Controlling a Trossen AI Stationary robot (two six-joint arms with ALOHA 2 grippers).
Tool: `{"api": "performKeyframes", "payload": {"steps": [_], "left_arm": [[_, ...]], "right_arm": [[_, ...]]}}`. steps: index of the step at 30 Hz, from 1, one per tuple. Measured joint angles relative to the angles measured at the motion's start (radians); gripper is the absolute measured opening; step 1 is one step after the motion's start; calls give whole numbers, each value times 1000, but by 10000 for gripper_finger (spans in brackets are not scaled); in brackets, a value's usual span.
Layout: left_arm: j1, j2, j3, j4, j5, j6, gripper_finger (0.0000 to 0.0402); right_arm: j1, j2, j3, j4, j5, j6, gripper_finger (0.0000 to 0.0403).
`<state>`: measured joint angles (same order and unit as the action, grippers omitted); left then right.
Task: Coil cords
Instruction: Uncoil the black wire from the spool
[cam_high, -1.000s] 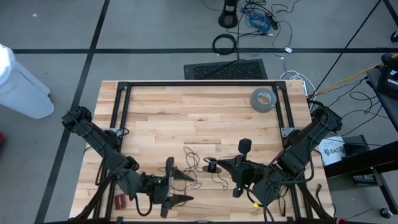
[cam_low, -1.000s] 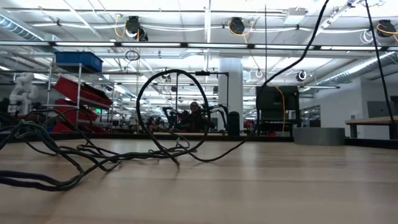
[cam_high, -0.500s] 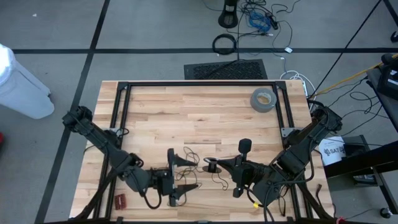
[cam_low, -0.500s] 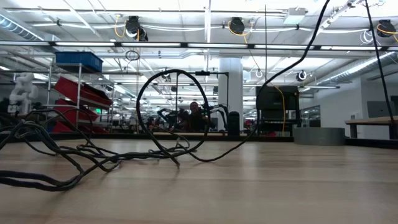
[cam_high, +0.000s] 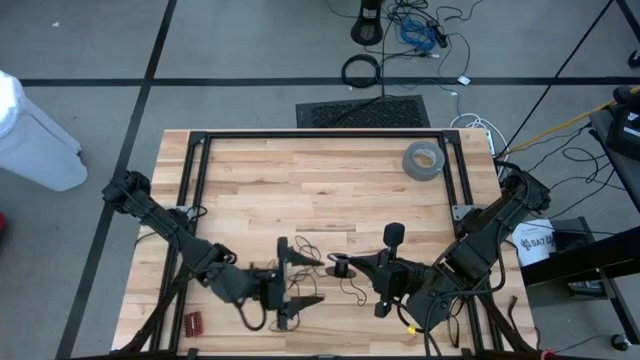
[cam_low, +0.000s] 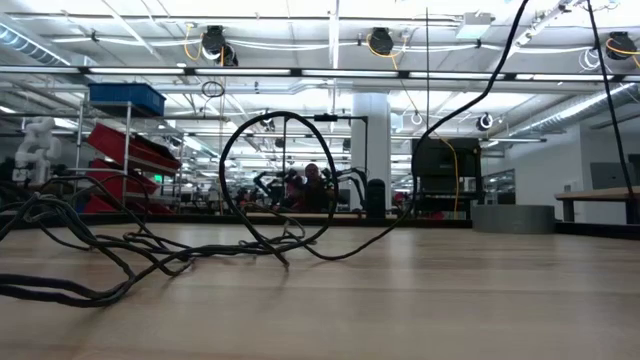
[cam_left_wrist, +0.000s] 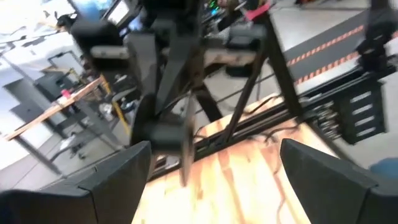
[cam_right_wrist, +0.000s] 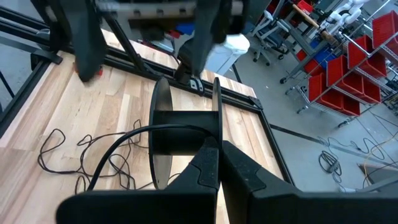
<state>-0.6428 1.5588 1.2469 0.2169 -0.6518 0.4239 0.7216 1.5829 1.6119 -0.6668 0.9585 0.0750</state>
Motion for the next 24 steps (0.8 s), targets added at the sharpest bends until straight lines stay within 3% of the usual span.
{"api": "performKeyframes", "payload": {"steps": [19,24], "left_arm": [[37,18,0,-2,1,-13,297],[53,18,0,3,79,-45,297]], "right_arm": [[0,0,0,7,0,-3,0],[0,0,0,13,0,-4,0]]}}
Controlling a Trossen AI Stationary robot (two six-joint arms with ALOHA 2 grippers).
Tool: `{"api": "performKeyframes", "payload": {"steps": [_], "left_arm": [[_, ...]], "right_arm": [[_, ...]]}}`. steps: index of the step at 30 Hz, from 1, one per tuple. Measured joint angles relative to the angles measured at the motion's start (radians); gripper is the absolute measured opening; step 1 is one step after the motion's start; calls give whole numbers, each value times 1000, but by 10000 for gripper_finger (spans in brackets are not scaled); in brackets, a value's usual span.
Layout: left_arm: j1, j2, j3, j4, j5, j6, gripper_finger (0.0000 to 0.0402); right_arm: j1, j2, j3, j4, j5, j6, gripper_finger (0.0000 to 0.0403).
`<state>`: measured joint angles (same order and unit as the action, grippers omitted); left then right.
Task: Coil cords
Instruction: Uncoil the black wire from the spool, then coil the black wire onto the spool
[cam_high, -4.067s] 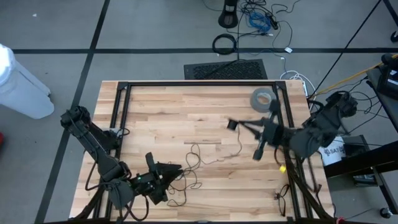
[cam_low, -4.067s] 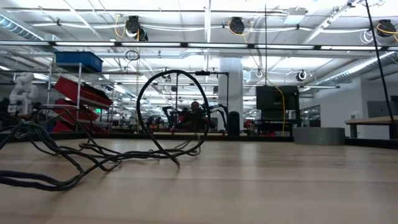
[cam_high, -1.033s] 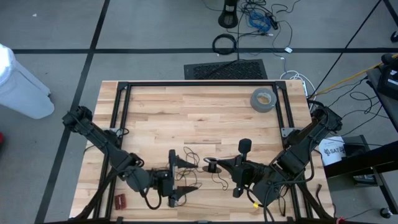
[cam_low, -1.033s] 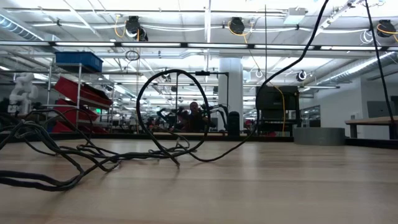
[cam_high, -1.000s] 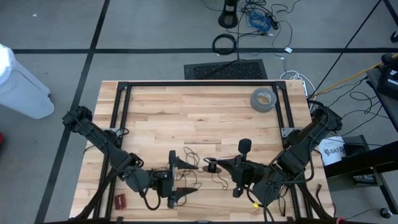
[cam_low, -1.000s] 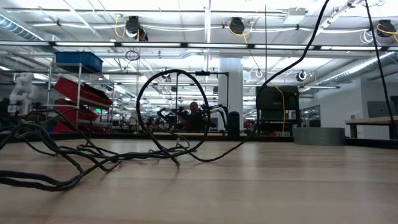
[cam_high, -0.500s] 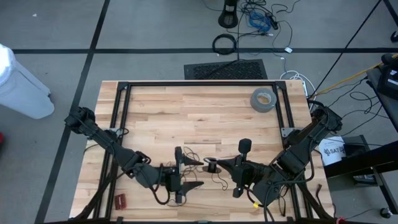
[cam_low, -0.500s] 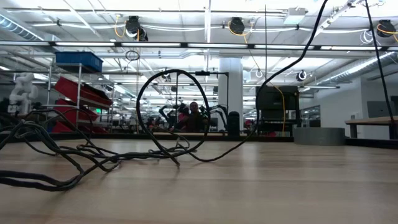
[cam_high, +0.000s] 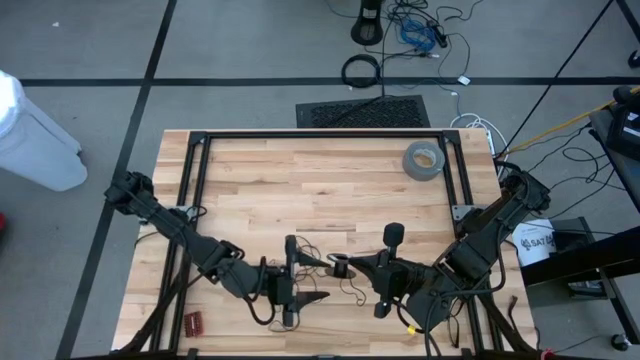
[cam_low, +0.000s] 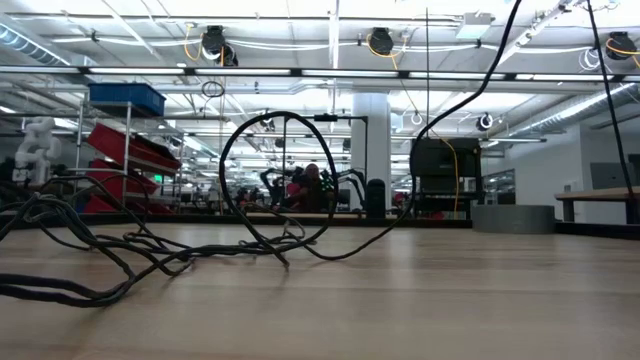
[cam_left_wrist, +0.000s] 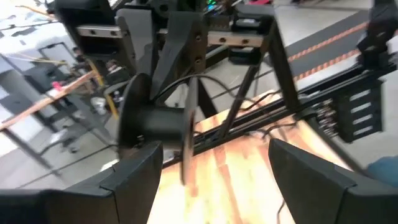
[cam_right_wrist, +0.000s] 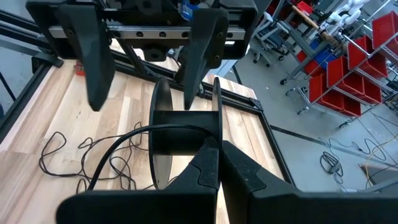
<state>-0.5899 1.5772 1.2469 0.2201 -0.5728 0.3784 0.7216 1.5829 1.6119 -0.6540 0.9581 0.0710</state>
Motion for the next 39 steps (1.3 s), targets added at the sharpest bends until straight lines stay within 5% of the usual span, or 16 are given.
{"api": "performKeyframes", "payload": {"steps": [25,39], "left_arm": [[26,51,0,92,20,20,292],[27,54,0,144,-3,28,168]], "right_arm": [[-1,0,0,-4,-20,0,0],[-2,0,1,0,-23,0,0]]}}
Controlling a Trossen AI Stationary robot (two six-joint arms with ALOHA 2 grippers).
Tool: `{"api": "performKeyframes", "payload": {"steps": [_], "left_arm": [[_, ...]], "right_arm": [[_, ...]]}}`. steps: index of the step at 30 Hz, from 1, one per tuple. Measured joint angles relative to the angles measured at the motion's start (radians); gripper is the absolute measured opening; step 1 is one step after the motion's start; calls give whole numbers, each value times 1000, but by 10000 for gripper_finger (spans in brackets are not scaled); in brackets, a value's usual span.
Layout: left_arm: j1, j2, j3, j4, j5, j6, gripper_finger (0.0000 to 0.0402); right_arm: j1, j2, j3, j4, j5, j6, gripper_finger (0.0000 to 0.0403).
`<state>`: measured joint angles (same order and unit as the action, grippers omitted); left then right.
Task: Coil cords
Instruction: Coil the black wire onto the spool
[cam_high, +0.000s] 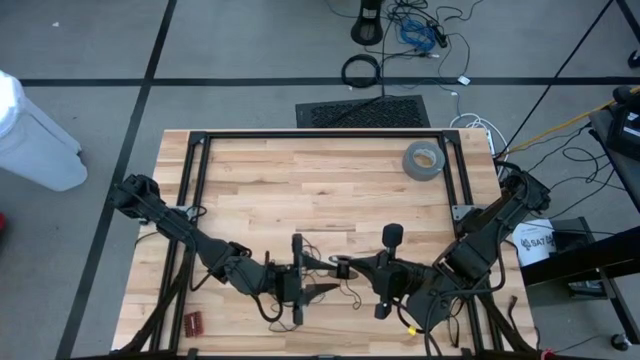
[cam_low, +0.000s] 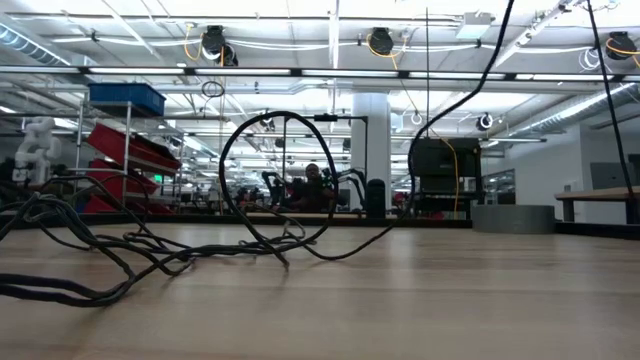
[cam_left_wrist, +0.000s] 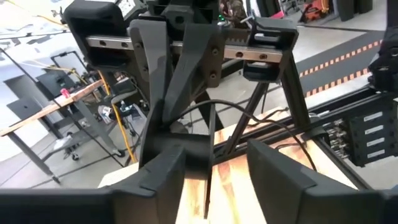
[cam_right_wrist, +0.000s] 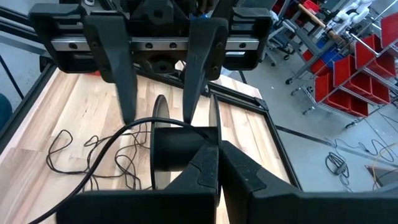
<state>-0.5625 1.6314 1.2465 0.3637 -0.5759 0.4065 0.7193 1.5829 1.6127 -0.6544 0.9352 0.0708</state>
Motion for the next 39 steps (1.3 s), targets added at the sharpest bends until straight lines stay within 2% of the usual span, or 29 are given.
{"api": "performKeyframes", "payload": {"steps": [9,14,19,29,34,39], "left_arm": [[0,0,0,-4,-29,1,86],[-5,0,0,-16,-29,1,69],[-16,-1,0,-56,-29,2,85],[-28,-1,0,-62,-37,19,188],[-28,-1,0,-59,-51,19,190],[-28,-1,0,-59,-83,27,159]], "right_arm": [[0,1,0,0,0,0,0],[0,1,0,-1,0,0,0],[0,1,0,0,-1,0,0],[0,2,0,0,2,0,0],[0,2,0,0,2,0,0],[0,2,0,0,1,0,0]]}}
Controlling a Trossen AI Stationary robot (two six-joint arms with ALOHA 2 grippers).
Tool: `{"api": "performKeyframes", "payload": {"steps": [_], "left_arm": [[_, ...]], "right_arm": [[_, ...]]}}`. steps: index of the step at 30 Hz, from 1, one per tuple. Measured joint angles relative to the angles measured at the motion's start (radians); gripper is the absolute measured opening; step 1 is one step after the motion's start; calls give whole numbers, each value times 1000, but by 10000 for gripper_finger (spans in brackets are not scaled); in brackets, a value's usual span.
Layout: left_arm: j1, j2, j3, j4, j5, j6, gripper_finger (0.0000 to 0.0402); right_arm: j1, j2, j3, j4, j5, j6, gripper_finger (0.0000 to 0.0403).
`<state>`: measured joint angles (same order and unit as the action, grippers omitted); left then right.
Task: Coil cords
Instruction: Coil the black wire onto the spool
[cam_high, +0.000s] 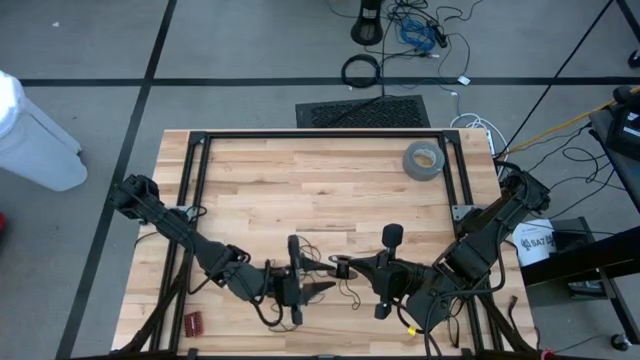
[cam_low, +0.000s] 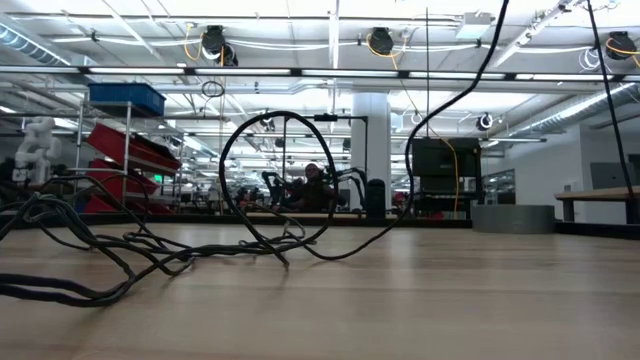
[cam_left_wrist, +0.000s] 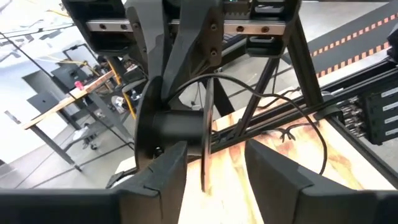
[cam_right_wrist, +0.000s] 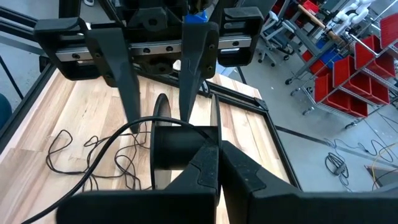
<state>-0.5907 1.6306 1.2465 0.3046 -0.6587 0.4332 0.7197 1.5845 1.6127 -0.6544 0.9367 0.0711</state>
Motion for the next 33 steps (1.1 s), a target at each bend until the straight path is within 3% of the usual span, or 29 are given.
{"api": "performKeyframes", "payload": {"steps": [23,33], "left_arm": [[0,0,0,2,-7,22,11],[0,0,0,2,-20,25,12]], "right_arm": [[0,0,0,0,-3,0,0],[0,0,0,-2,-1,13,0]]}}
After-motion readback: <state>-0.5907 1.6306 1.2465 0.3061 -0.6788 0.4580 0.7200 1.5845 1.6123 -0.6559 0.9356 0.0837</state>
